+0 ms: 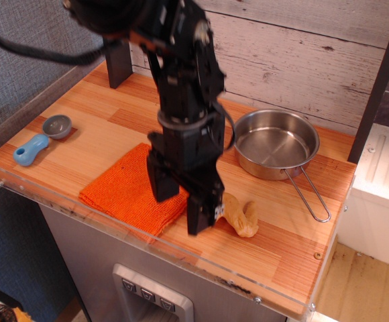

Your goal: Place the chicken wing on the back left part of the table

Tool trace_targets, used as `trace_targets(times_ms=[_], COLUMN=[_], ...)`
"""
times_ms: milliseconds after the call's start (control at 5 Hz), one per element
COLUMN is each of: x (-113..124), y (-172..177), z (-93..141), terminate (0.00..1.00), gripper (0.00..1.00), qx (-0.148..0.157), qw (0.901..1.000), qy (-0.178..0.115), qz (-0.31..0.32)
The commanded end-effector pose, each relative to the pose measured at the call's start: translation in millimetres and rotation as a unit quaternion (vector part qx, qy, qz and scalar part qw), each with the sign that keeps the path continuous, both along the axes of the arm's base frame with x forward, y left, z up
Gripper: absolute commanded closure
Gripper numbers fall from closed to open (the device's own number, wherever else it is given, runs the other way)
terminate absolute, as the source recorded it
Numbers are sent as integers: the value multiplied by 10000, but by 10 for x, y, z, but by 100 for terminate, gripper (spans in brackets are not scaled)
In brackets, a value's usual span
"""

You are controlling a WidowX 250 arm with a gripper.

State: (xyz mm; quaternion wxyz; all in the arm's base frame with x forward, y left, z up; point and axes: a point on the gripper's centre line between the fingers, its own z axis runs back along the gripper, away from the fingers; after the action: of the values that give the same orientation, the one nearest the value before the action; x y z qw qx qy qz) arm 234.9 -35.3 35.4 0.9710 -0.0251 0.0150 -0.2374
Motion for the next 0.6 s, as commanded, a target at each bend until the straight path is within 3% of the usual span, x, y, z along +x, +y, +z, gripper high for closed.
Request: trace_targets(times_ms=[0,400], x=[8,120], y=[-71,-338], z=[-139,-159], terminate=[0,0], gripper=[0,0], qx=[42,274], qw=[9997,9975], qy=[-95,-331], qz=[-198,-553])
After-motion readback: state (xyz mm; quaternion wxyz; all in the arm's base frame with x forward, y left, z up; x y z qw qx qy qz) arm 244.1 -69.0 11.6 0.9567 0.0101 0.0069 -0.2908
